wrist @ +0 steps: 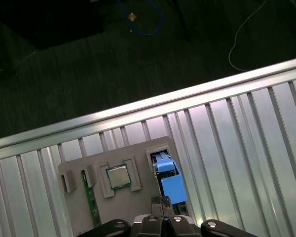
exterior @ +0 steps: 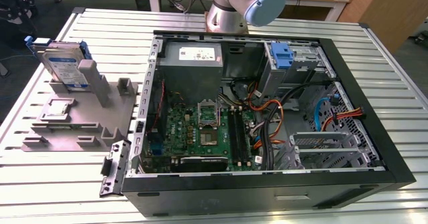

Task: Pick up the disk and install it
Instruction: 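Pick up the disk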

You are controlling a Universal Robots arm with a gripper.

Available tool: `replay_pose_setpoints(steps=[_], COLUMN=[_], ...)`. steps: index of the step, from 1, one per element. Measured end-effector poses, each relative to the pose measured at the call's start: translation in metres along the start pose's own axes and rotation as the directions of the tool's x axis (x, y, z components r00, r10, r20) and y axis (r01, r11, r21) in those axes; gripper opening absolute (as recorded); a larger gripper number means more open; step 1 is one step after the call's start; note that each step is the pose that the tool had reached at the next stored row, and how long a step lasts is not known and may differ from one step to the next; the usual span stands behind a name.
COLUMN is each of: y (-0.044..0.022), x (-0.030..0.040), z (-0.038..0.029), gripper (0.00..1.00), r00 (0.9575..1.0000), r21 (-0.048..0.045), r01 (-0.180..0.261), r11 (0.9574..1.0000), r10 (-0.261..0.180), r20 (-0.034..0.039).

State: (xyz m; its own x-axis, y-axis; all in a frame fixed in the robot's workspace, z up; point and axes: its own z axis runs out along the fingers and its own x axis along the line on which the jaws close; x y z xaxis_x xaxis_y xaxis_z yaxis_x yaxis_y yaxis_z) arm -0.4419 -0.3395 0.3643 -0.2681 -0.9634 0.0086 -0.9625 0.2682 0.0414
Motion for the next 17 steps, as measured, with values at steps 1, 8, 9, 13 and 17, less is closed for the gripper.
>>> replay_pose_setpoints(steps=[1,8,9,13,17], y=[0.0,0.0,0.0,0.0,0.0], x=[0.0,0.0,0.0,0.0,0.0], z=[0.0,0.0,0.0,0.0,0.0], gripper=[0.1,0.1,0.1,0.1,0.1], r00=[1.0,1.0,1.0,0.9996,0.997], r21=[0.0,0.0,0.0,0.0003,0.0006], r01=[0.004,0.005,0.006,0.03,0.078], r11=[1.0,1.0,1.0,0.9996,0.997], r10=[-0.004,-0.005,-0.006,-0.03,-0.078], r20=[-0.0002,-0.0003,-0.0003,-0.0012,-0.0033])
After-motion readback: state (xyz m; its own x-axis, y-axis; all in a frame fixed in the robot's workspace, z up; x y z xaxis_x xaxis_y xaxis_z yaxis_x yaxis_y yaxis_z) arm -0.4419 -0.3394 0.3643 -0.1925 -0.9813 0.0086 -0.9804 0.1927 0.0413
